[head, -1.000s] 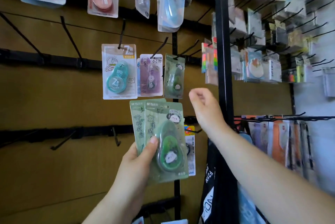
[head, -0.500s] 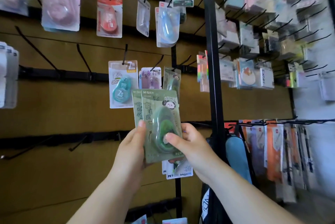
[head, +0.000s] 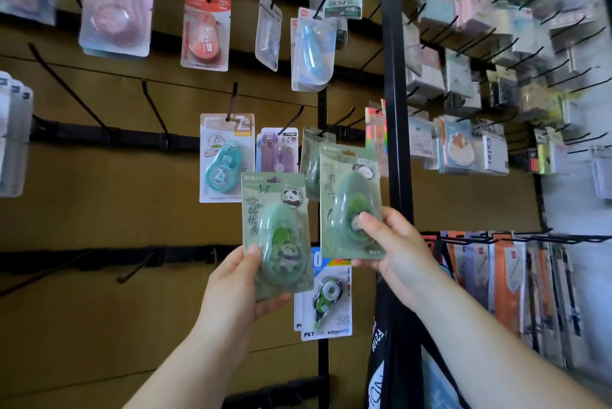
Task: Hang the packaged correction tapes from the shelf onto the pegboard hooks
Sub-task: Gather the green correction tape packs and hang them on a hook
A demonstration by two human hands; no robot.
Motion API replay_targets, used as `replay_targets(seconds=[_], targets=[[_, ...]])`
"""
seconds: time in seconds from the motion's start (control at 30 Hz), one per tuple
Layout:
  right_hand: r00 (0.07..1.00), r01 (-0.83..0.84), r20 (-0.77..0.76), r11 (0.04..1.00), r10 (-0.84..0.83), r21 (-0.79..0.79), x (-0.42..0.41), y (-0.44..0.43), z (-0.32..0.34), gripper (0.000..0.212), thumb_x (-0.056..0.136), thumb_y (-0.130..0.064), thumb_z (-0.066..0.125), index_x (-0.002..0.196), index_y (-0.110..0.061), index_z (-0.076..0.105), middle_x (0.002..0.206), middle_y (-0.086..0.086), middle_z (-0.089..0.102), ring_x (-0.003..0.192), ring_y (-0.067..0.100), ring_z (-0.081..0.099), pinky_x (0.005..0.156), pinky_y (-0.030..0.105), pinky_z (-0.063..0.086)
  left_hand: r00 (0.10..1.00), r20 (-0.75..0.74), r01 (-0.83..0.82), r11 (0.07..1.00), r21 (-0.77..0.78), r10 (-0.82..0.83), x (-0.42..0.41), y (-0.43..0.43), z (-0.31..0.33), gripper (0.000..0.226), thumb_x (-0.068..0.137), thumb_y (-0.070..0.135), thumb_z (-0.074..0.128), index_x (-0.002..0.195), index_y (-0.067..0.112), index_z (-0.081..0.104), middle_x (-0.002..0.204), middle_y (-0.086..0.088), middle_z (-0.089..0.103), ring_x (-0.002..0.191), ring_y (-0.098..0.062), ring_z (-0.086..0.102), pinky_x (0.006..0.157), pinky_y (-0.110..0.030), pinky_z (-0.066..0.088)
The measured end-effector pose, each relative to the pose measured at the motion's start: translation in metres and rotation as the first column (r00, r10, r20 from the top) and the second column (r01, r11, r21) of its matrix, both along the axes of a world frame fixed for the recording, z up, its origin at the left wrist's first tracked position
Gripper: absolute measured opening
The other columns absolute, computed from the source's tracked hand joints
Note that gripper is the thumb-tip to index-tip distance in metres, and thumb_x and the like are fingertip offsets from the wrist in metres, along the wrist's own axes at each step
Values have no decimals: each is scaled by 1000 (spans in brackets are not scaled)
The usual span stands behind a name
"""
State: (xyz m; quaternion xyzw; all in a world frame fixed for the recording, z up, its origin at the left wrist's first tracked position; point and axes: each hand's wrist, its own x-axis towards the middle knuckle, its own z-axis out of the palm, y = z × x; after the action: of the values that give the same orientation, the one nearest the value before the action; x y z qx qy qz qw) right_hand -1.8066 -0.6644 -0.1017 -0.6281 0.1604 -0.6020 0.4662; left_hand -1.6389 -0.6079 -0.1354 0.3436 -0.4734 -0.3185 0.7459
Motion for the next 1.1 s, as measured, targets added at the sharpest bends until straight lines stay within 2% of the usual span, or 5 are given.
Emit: replay_targets(seconds=[0.13,0.33,0.5,0.73,1.1], targets=[[984,172,57,985,-169,-35,-5,-21,38,13,88,-16,55,101,-13,53,87,0,59,71,12,59,42,17,46,999,19,-38,999,-4,38,6,-6,0,27,96,21,40,82,17,63,82,-9,70,71,-25,66,42,-23,55],[967,230,139,967,-215,-104,-1,-32,78,16,90,-20,54,104,-13,54,86,-4,59,71,10,59,45,18,46,995,49,-84,996,-11,85,17,-9,-1,28,96,22,39,82,20,63,68,0,72,66,-20,67,47,-26,53],[970,228,109,970,-219,-83,6,-34,85,25,90,-23,53,111,-10,55,88,-2,59,73,11,60,42,17,45,997,36,-74,997,-8,74,23,-9,-2,27,95,22,40,82,20,63,77,-5,69,68,-22,65,42,-24,53],[978,188,100,980,-181,-69,6,-38,77,20,91,-24,52,107,-13,55,90,-1,60,75,13,60,38,15,45,998,24,-63,998,-10,63,22,-8,-5,28,95,21,41,81,20,65,61,2,71,65,-22,65,41,-24,52],[984,144,116,987,-136,-66,8,-45,78,15,91,-24,52,101,-13,57,88,-1,60,71,11,60,38,15,45,1000,15,-17,999,47,16,21,-13,-12,26,95,21,41,83,19,64,85,-12,68,69,-28,66,37,-24,52]])
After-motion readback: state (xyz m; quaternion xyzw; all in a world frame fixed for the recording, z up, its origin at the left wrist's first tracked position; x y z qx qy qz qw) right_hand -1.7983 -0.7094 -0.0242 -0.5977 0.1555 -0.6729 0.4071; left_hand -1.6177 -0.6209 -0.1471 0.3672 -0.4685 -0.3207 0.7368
